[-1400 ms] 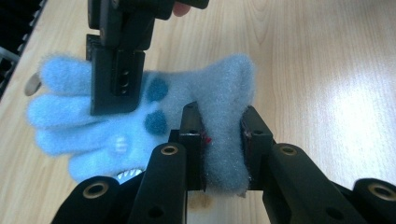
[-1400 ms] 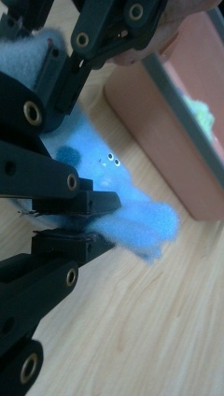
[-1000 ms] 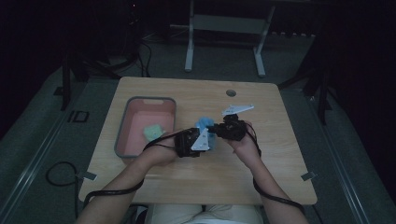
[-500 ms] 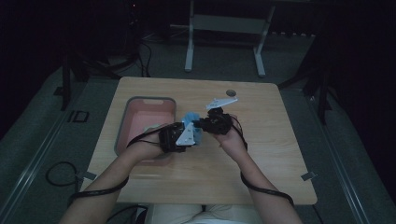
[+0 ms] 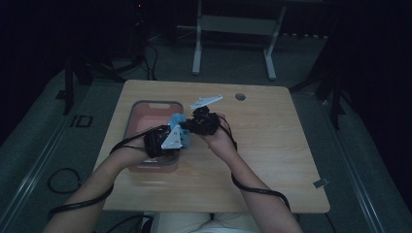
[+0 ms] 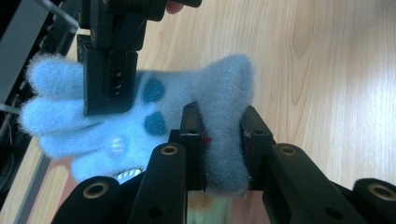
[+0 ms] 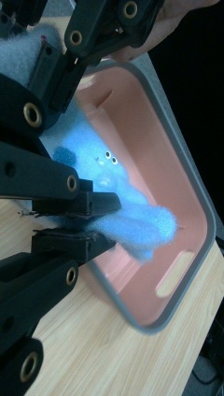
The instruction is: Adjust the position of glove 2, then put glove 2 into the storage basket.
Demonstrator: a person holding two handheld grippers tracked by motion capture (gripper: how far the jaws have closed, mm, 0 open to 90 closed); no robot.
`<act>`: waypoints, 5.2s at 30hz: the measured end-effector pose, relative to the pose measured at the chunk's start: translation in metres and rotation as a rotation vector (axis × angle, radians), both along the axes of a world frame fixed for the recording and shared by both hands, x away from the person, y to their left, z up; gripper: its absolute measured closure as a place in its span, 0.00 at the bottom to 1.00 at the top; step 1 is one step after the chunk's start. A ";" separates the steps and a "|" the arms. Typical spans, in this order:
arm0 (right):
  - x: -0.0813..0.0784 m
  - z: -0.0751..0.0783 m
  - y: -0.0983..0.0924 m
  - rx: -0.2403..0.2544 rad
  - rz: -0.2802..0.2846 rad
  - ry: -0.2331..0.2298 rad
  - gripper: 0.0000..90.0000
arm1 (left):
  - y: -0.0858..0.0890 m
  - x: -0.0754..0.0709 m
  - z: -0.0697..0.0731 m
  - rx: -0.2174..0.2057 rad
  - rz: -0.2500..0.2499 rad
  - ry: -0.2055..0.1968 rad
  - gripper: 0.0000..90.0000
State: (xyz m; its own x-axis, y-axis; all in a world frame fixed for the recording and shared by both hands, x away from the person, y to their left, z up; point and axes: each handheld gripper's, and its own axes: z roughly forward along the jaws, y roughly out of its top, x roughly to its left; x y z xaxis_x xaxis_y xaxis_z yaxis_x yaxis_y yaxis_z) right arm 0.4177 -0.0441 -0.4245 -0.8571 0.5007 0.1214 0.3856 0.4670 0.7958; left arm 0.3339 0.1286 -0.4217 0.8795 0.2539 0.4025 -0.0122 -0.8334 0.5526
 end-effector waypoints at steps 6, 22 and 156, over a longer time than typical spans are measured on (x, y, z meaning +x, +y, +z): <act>0.004 -0.004 0.022 0.002 0.015 0.010 0.92 | 0.018 0.002 -0.002 0.013 0.028 0.014 0.84; 0.015 -0.035 0.062 -0.022 0.015 0.067 0.95 | 0.052 0.016 -0.036 -0.008 0.070 0.092 0.84; -0.084 -0.127 -0.197 -0.046 -0.115 -0.056 0.16 | -0.132 -0.040 -0.117 -0.256 -0.098 0.282 0.02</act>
